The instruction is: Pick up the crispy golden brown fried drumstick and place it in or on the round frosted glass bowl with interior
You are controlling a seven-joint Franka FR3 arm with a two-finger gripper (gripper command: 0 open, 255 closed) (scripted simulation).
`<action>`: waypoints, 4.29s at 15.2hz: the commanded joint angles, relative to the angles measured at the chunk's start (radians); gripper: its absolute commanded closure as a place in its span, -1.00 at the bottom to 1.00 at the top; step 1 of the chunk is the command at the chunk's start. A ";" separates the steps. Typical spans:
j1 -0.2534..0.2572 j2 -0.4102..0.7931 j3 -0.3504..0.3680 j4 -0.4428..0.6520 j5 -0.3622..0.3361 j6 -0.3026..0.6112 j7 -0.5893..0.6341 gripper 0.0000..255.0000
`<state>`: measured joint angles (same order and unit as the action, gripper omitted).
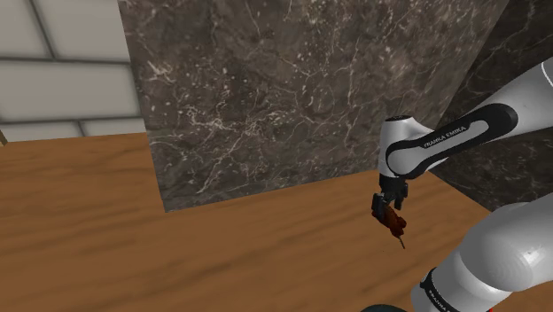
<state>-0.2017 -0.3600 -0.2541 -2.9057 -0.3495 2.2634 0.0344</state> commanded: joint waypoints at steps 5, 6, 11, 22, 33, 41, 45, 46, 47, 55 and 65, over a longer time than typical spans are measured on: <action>0.000 0.000 0.000 0.000 0.000 0.000 0.000 1.00; 0.000 0.000 0.000 0.000 0.000 0.000 0.000 1.00; 0.000 -0.018 0.002 0.003 0.003 -0.021 -0.003 1.00; 0.005 -0.183 0.025 0.058 0.034 -0.239 -0.032 1.00; 0.011 -0.290 0.050 0.145 0.063 -0.432 -0.058 1.00; 0.015 -0.336 0.068 0.226 0.081 -0.558 -0.074 1.00; 0.032 -0.414 0.109 0.202 0.115 -0.618 -0.043 1.00; 0.041 -0.450 0.128 0.183 0.133 -0.638 -0.026 1.00; 0.052 -0.485 0.148 0.166 0.152 -0.659 -0.008 1.00; 0.167 -0.729 0.330 0.078 0.357 -0.831 0.155 1.00; 0.340 -0.876 0.598 0.095 0.694 -0.983 0.415 1.00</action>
<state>0.1196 -1.2235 0.3144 -2.8151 0.3038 1.2946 0.4186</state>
